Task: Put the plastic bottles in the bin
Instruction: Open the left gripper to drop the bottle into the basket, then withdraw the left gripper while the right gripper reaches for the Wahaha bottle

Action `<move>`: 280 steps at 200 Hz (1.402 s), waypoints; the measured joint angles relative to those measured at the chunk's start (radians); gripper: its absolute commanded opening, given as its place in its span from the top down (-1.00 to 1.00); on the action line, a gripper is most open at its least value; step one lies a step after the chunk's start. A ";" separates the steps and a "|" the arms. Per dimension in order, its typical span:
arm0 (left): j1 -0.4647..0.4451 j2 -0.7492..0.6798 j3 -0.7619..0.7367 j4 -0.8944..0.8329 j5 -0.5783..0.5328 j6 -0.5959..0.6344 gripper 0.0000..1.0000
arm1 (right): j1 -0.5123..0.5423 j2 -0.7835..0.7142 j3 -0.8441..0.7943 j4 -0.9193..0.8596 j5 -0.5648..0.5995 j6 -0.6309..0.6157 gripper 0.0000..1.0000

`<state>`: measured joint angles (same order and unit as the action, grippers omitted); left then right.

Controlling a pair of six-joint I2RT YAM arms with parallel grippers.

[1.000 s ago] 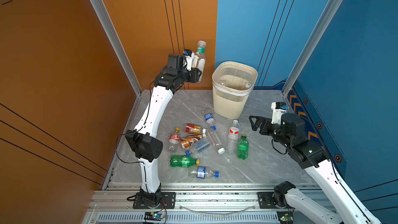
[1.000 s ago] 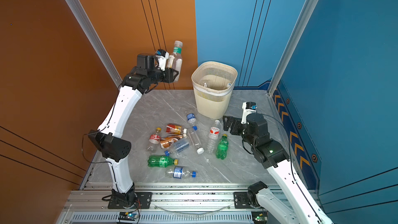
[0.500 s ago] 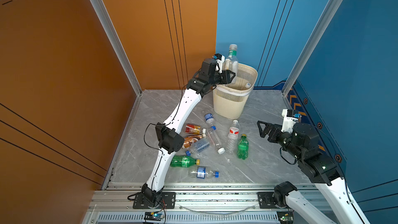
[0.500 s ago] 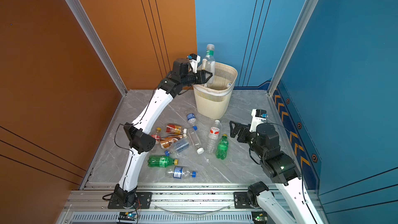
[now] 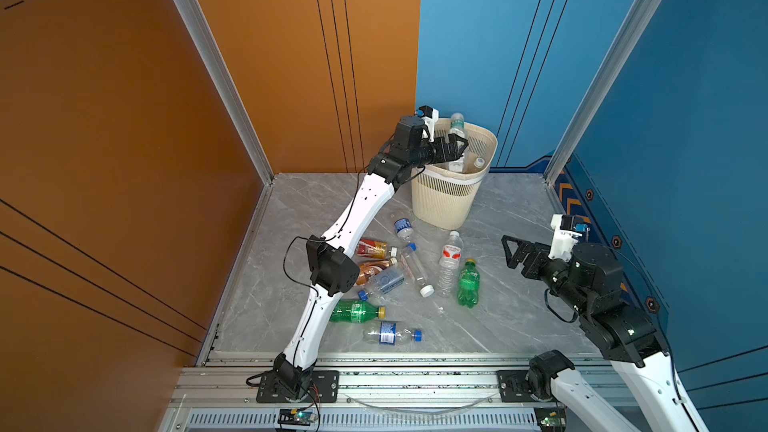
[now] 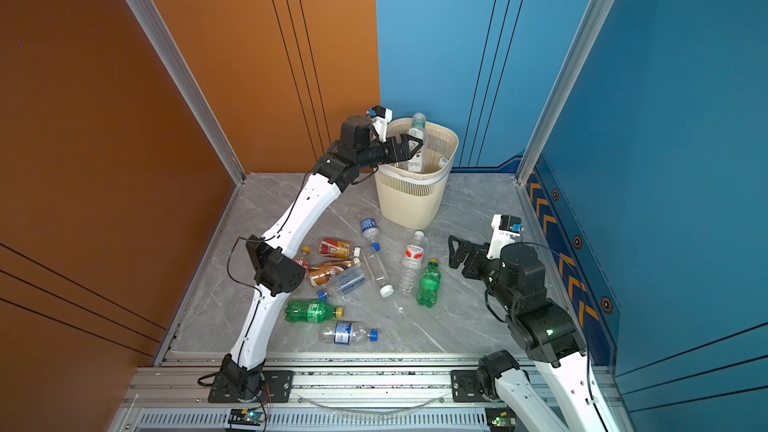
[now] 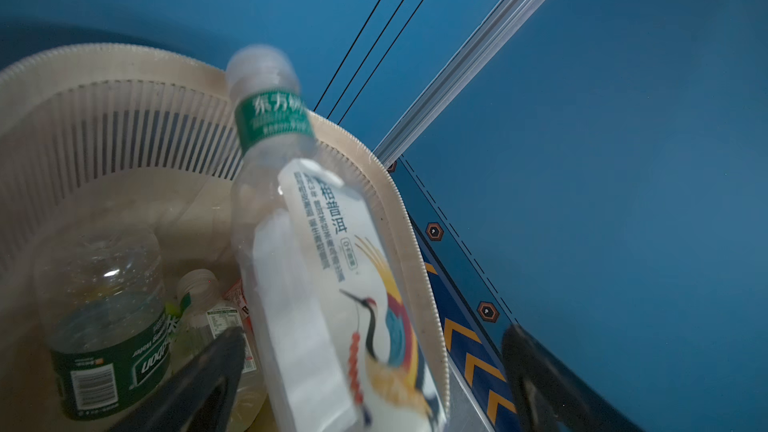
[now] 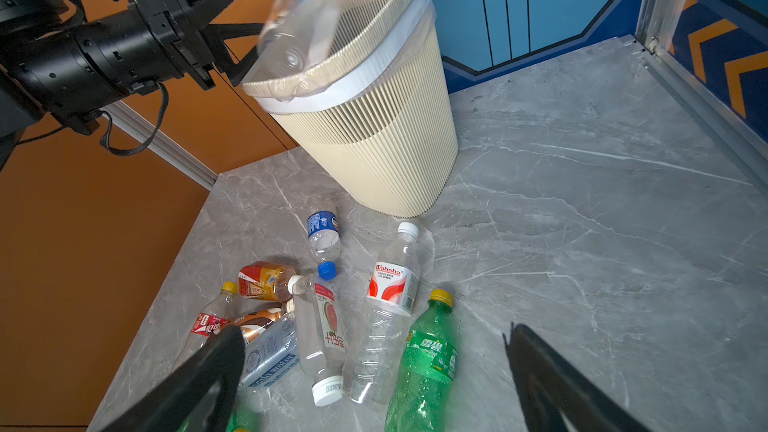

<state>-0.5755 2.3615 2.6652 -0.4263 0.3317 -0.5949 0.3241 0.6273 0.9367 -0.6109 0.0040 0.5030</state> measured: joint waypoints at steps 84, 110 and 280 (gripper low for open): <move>-0.006 -0.286 -0.179 0.008 -0.017 0.078 -0.95 | -0.010 0.047 -0.022 -0.002 0.000 0.036 -1.00; -0.016 -0.505 -0.411 0.016 -0.104 0.158 -0.95 | -0.010 0.083 -0.041 -0.002 0.000 0.062 -0.99; 0.109 -1.548 -1.857 0.022 -0.598 0.077 -0.95 | 0.353 0.566 -0.072 0.150 0.194 0.238 -0.93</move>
<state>-0.4664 0.8131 0.8078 -0.4042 -0.2661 -0.5179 0.6773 1.1938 0.8650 -0.4614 0.1982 0.7414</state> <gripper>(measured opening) 0.976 0.970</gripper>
